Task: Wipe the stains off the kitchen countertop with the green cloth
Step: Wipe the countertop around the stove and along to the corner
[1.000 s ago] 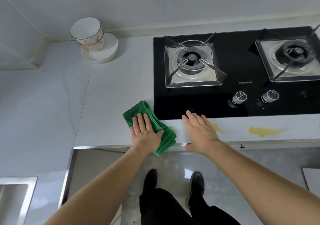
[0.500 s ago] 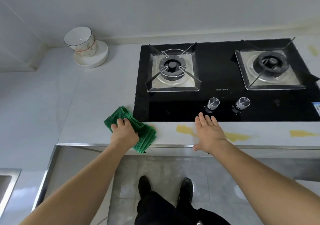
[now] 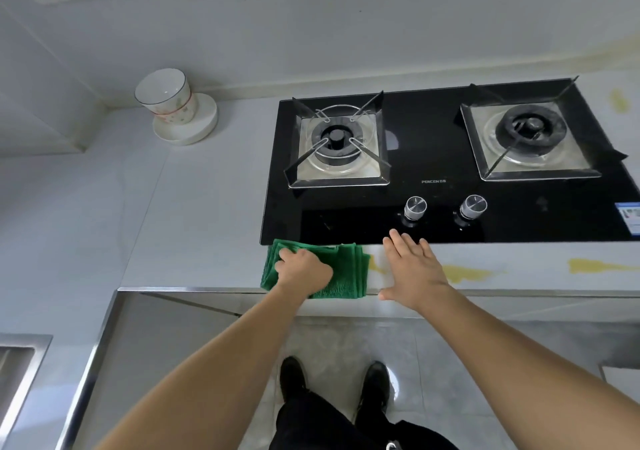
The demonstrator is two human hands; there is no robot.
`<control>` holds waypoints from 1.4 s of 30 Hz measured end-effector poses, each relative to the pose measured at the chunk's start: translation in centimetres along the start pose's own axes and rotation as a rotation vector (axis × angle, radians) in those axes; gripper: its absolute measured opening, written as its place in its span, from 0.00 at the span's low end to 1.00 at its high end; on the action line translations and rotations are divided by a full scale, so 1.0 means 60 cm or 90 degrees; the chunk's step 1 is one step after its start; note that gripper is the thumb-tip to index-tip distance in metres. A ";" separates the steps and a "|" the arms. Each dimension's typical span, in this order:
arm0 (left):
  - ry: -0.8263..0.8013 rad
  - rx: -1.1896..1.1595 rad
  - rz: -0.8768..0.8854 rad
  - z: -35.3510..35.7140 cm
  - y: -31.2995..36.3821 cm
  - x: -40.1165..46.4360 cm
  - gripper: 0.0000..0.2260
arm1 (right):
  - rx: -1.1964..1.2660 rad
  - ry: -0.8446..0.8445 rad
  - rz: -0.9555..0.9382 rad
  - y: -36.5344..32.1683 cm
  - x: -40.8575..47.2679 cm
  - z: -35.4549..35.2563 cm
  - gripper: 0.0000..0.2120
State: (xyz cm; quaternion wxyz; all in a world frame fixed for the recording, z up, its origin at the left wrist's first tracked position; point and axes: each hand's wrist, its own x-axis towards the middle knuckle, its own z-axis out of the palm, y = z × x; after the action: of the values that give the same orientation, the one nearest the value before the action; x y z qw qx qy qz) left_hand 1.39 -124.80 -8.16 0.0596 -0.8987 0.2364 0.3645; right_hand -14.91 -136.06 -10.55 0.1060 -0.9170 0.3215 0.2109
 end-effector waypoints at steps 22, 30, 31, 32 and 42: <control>0.177 0.565 0.768 0.024 -0.090 0.122 0.30 | -0.071 -0.068 0.092 0.066 0.002 -0.005 0.53; 0.178 0.533 0.800 0.034 -0.046 0.121 0.29 | -0.005 -0.022 0.061 0.098 -0.018 0.007 0.51; 0.183 0.532 0.799 0.033 -0.049 0.120 0.29 | -0.020 -0.014 0.054 0.102 -0.021 0.006 0.51; 0.186 0.532 0.803 0.031 -0.051 0.119 0.29 | -0.039 -0.011 0.049 0.109 -0.023 0.004 0.50; 0.185 0.537 0.835 0.050 -0.015 0.110 0.30 | -0.021 -0.039 0.029 0.226 -0.032 0.001 0.54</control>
State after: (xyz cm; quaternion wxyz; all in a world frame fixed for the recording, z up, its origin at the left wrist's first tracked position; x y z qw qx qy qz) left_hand 4.02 -125.64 -14.91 0.1368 -0.5165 0.8411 0.0840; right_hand -24.89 -145.42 -10.54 0.0956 -0.9044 0.3351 0.2462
